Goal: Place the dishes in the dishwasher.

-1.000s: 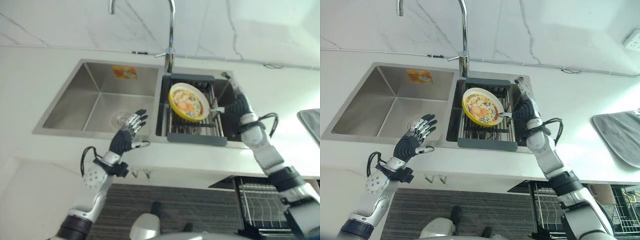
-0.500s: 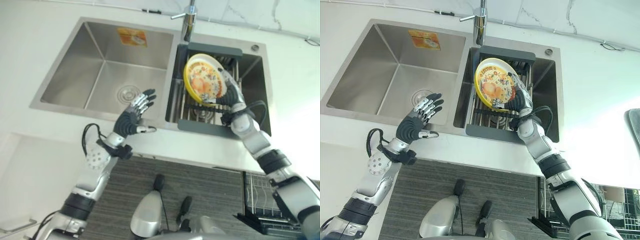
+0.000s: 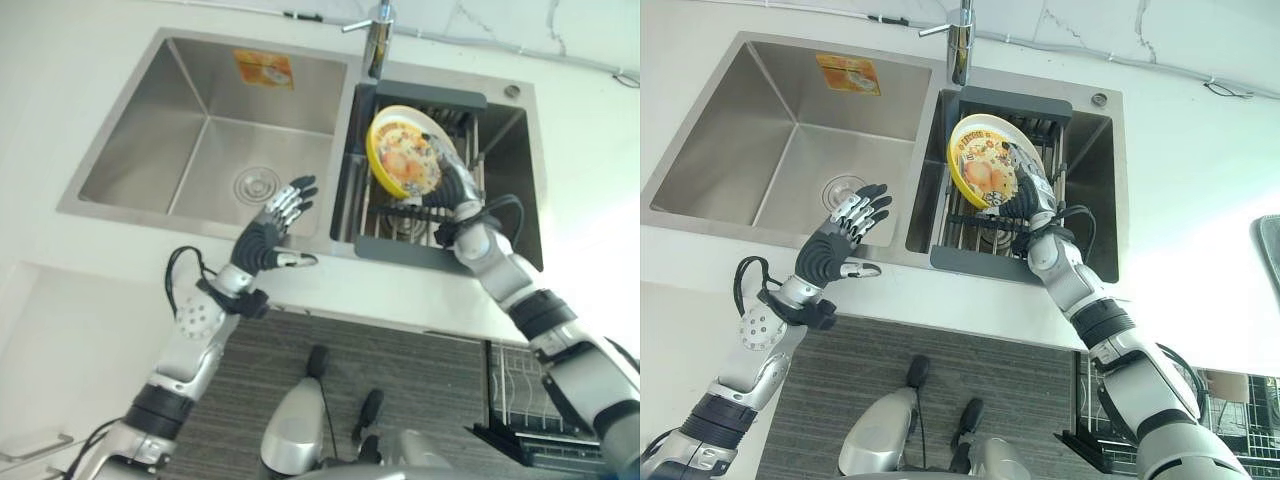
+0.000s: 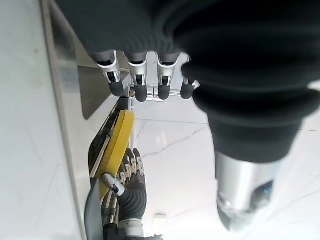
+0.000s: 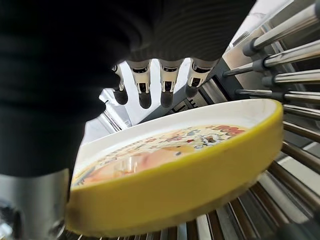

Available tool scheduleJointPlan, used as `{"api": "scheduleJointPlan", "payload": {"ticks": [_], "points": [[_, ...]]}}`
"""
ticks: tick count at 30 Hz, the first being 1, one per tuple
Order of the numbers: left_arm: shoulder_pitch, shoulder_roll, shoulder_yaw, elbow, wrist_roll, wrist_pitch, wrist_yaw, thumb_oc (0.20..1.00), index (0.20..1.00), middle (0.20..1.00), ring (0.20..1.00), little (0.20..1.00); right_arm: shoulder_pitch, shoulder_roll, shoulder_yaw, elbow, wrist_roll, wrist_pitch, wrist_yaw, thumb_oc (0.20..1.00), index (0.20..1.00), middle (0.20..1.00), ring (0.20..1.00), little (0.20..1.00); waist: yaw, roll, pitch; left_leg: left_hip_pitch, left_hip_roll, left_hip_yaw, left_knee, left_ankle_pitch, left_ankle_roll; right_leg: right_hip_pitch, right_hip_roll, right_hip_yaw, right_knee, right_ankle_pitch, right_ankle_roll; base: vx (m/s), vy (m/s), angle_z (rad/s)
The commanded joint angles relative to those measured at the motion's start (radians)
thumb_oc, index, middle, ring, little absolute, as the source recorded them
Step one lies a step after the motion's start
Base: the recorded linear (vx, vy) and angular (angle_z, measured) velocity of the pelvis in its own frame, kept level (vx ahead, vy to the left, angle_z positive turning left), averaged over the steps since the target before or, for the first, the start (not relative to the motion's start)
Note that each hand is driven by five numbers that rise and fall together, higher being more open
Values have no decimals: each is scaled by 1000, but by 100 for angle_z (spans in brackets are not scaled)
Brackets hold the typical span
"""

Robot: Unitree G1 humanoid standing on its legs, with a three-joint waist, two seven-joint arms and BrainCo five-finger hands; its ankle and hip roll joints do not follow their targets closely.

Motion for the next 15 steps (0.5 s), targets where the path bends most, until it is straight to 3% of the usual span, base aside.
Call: {"api": "scheduleJointPlan", "payload": {"ticks": [1, 7, 15], "points": [[-7, 8, 5, -81, -14, -49, 6, 1000, 1000, 1000, 1000, 1000, 11, 28, 59, -65, -25, -11, -33, 1000, 1000, 1000, 1000, 1000, 10, 3, -45, 5, -9, -25, 22, -84, 15, -92, -16, 61, 102, 27, 42, 0, 0, 0], [-9, 11, 0, -73, -16, -49, -1, 1000, 1000, 1000, 1000, 1000, -9, 34, 86, -50, -74, 66, 7, 1000, 1000, 1000, 1000, 1000, 16, 4, -41, 3, -10, -25, 27, -84, 14, -94, -15, 61, 106, 27, 42, 0, 0, 0], [-72, 13, -50, -47, -24, -67, 8, 1000, 1000, 1000, 1000, 1000, -130, 78, 132, 133, -103, 119, -83, 1000, 1000, 1000, 1000, 1000, 40, 17, -15, -27, -15, -38, 38, -79, 15, -114, -13, 60, 108, 33, 40, -12, 3, 3]]}}
